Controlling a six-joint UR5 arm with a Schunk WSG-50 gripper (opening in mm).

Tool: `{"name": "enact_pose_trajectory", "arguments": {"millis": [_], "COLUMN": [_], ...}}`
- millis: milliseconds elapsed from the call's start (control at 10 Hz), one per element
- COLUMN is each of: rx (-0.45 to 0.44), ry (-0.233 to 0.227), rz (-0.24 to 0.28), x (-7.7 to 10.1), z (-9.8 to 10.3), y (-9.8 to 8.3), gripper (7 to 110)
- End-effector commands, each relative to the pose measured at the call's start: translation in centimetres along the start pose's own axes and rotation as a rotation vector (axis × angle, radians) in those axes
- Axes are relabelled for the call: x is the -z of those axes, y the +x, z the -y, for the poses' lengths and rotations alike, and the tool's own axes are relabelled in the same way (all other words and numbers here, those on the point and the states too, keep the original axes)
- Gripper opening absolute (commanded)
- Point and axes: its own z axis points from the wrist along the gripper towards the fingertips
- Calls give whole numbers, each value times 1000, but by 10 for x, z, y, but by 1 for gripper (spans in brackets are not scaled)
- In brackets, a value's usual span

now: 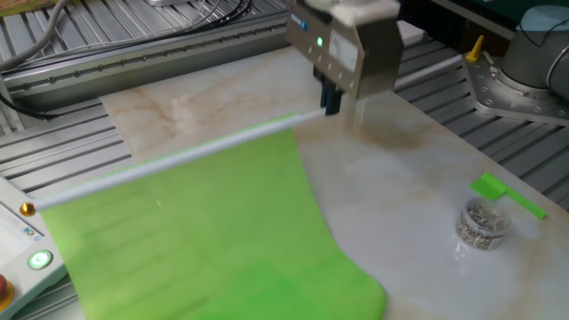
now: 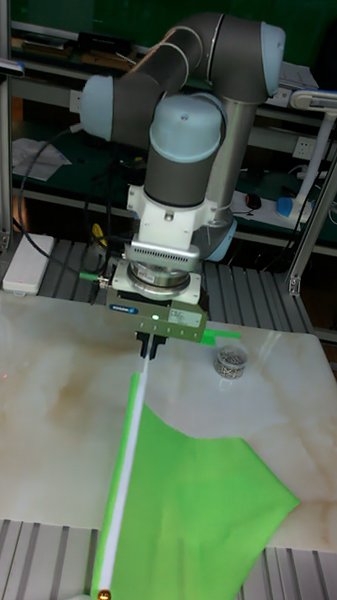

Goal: Wave the flag

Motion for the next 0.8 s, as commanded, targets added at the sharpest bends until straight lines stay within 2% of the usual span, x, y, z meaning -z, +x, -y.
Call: {"name": "enact_pose_trajectory", "arguments": {"millis": [0,400,700], "rx": [-3,-10,-22], "ry": [-23,-32,-32], "rz": [-19,-26,-26], "x": [30,60,67], "z": [-3,-7,-13], "y": [9,17,21], "gripper": [7,7,7]}}
